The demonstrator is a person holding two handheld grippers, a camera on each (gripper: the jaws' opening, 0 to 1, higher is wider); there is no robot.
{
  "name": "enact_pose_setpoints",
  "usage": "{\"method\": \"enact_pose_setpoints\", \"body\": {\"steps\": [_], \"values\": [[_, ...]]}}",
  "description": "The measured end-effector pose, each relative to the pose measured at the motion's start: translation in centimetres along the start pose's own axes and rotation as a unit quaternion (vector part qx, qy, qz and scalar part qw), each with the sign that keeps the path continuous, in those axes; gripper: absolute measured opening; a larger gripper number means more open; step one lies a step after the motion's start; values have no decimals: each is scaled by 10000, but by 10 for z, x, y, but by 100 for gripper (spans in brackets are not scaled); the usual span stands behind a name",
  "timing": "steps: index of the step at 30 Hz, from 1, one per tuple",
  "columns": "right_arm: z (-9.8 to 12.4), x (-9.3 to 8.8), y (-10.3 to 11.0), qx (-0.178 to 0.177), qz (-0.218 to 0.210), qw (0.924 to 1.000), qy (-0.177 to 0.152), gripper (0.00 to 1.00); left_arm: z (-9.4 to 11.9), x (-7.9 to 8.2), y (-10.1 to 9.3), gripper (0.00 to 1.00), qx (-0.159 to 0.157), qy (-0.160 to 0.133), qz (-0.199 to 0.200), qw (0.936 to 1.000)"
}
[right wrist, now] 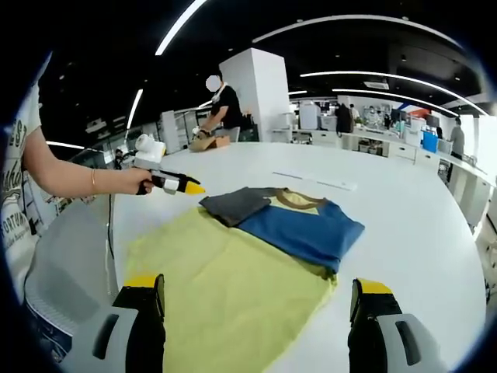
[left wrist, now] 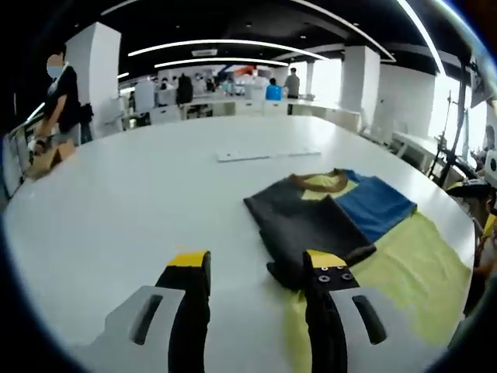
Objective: Fold the garment on the visible template until the final outline fits inside the template.
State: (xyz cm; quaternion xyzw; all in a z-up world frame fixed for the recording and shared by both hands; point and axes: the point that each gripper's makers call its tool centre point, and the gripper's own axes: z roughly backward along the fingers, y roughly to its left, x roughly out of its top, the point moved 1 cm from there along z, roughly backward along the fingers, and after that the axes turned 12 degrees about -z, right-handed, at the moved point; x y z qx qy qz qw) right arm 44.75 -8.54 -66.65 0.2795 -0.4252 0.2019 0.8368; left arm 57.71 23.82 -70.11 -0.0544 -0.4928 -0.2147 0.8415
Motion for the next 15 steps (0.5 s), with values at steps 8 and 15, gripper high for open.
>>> {"method": "enact_pose_setpoints", "body": {"steps": [8,15], "values": [[0,-4,-3,-31,-7,10000,69,99,-13,-13,-9,22,-341,268,207,9988],[2,-7,-8,-156,37,9998,152,98,-18,-22,-17,7,-589,410,353,9968]]}}
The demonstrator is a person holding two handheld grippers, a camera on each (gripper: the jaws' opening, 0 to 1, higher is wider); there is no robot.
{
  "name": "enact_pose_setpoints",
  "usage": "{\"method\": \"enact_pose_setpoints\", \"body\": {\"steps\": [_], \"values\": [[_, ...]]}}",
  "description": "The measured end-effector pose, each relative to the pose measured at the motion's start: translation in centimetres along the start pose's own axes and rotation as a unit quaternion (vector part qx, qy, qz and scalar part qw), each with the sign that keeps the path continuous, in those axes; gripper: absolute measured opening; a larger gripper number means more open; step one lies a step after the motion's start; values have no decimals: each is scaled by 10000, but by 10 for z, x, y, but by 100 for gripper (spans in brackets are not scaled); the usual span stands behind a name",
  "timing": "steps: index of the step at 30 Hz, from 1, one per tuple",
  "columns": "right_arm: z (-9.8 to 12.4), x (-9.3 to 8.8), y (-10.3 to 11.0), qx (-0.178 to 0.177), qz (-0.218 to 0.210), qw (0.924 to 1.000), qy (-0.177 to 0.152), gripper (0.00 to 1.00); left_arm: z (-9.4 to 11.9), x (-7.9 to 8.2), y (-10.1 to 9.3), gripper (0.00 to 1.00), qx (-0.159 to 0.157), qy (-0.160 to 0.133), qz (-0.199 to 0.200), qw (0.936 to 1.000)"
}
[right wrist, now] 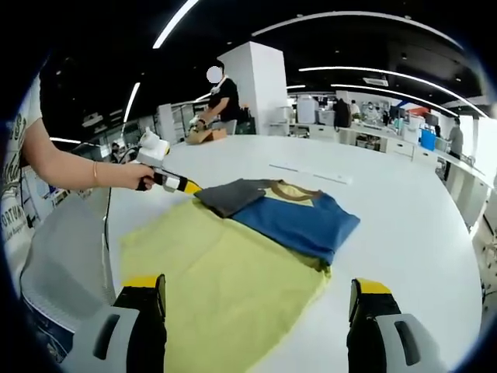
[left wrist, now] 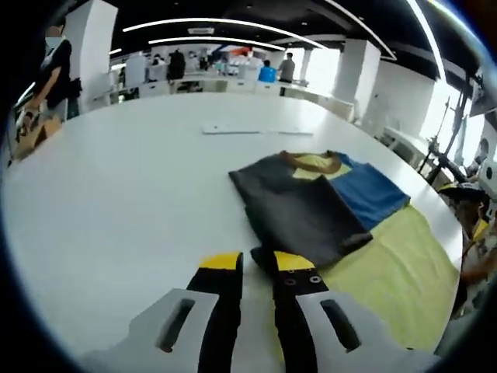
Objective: Fold the garment on the visible template until the final outline fits inside the template.
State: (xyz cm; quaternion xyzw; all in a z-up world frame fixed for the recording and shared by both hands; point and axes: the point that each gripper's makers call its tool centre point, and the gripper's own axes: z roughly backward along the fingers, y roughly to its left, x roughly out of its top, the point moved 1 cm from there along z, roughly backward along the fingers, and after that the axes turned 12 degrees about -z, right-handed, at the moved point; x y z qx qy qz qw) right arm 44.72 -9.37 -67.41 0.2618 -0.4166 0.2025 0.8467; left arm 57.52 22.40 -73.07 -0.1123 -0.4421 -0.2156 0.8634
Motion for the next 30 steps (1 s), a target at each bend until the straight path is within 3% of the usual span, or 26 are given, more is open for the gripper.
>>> {"method": "enact_pose_setpoints", "body": {"steps": [3,7,11,16,22,30], "values": [[0,-1,0,9,-15,10000,3,97,-3,-3,-2,5,-60,98,21,9999],[1,-1,1,23,-10,10000,16,98,-3,-4,-3,0,-116,93,350,9993],[1,-1,1,15,-11,10000,13,98,0,0,-3,0,-40,30,87,10000],[2,0,1,8,12,10000,-3,98,11,18,2,0,173,-277,236,9992],[3,1,2,8,31,10000,-29,98,23,36,4,0,330,-493,69,9982],[4,3,3,15,61,10000,-53,98,45,64,15,0,559,-1027,145,9930]]}}
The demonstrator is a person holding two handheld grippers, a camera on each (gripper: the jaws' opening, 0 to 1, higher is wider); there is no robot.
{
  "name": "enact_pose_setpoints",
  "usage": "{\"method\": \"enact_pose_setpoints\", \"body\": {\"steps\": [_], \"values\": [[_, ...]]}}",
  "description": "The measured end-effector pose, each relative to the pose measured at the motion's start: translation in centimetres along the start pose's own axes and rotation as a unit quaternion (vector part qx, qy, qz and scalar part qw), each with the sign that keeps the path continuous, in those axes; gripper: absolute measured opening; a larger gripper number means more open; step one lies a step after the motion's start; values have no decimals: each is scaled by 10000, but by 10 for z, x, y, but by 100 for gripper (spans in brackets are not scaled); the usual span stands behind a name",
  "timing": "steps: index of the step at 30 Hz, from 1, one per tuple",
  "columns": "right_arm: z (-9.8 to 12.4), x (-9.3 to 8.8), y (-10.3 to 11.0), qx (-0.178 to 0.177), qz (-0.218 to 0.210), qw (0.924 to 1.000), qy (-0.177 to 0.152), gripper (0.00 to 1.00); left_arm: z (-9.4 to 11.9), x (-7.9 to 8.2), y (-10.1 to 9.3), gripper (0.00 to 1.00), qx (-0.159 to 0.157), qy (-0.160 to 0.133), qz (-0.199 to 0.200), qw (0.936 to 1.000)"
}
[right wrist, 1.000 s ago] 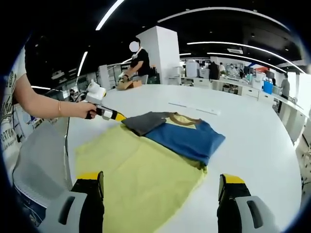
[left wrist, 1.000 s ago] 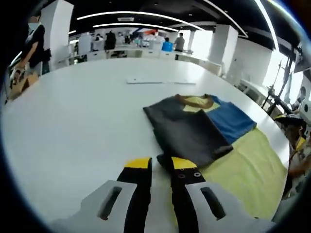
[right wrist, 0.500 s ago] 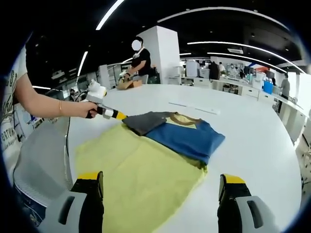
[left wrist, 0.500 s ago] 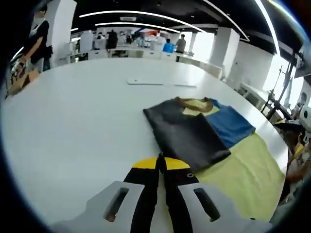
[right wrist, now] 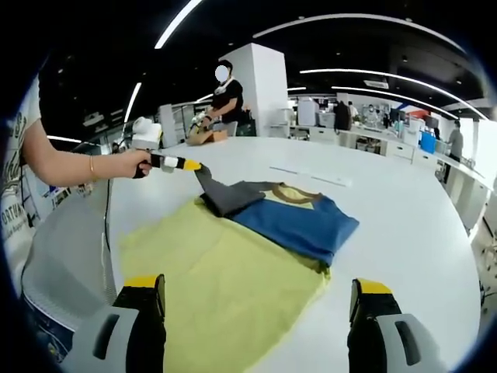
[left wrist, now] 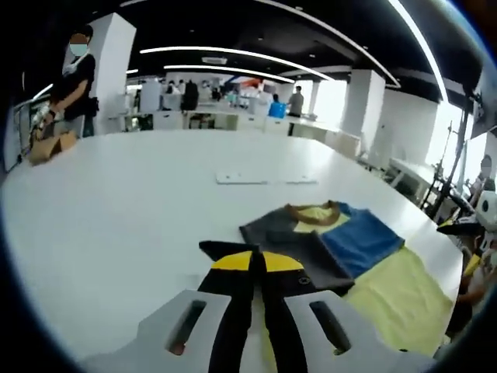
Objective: Fold the garment on the visible template until the final outline fits inside the template.
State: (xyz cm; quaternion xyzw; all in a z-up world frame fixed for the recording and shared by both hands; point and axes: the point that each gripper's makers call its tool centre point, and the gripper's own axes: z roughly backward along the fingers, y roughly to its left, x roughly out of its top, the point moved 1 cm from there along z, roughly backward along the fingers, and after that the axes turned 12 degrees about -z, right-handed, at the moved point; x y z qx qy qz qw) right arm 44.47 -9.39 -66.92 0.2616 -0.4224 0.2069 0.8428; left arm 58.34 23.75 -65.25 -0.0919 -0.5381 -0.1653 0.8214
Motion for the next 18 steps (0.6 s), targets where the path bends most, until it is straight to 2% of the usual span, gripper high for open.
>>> {"method": "enact_pose_setpoints", "body": {"steps": [5,11,18], "values": [[0,1,1,8,13,10000,-10,98,12,7,11,0,166,-153,-28,9997],[0,2,-1,-42,83,10000,-11,99,24,7,30,0,392,-236,78,9989],[0,4,3,40,86,9999,-51,99,39,3,61,0,748,-293,234,9965]]}}
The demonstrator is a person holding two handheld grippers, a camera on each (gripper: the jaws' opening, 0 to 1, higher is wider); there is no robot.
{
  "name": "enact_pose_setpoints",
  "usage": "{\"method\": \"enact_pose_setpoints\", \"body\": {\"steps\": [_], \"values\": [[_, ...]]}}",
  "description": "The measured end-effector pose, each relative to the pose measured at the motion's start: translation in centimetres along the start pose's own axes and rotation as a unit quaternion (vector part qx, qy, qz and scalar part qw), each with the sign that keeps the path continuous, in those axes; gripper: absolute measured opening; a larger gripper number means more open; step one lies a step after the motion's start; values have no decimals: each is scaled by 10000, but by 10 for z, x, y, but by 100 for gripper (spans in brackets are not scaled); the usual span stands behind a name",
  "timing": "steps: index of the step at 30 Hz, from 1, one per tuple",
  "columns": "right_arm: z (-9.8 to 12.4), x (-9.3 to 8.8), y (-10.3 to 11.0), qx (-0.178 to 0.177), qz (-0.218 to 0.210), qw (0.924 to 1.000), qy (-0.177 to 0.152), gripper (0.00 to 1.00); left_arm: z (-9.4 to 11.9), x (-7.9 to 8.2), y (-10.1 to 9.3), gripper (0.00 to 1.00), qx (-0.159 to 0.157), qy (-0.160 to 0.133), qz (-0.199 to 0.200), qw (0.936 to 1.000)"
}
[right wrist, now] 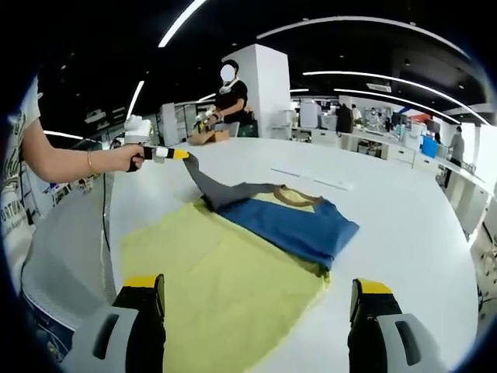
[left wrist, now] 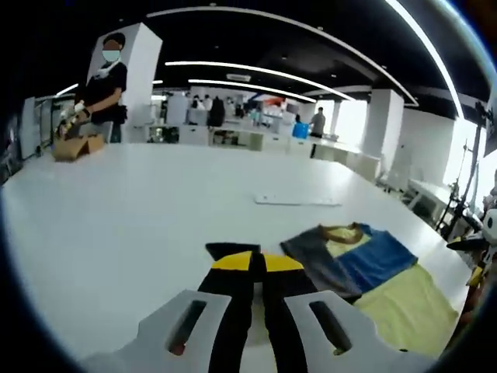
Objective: Fold the garment on the visible template until the final outline fits inside the template.
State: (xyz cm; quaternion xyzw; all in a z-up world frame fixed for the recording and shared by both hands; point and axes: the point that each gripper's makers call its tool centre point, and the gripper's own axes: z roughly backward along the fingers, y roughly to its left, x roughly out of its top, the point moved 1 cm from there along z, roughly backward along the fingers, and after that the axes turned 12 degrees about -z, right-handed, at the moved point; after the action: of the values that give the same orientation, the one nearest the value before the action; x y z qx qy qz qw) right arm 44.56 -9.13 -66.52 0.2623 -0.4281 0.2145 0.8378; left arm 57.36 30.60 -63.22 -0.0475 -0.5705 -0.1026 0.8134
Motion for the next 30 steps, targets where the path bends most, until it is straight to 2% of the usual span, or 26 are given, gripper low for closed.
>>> {"method": "enact_pose_setpoints", "body": {"steps": [4,7,10,14,16,20,26,30], "values": [[-1,-2,3,63,37,10000,51,99,4,-2,19,0,203,-35,160,9997],[-1,-2,3,56,52,9999,70,99,8,-5,34,0,422,-5,521,9977],[-1,-3,3,46,35,9999,91,99,12,-13,44,0,603,191,296,9976],[0,-4,2,21,43,9999,104,99,15,-17,50,0,630,212,293,9974],[1,-4,2,11,33,9999,98,99,18,-23,59,0,757,308,226,9964],[1,-5,2,5,29,9999,131,99,25,-32,72,0,914,424,397,9941],[0,-5,2,25,51,9999,120,99,33,-40,83,0,1024,565,107,9931],[1,-4,4,50,46,9999,112,99,39,-47,93,0,1148,574,265,9914]]}}
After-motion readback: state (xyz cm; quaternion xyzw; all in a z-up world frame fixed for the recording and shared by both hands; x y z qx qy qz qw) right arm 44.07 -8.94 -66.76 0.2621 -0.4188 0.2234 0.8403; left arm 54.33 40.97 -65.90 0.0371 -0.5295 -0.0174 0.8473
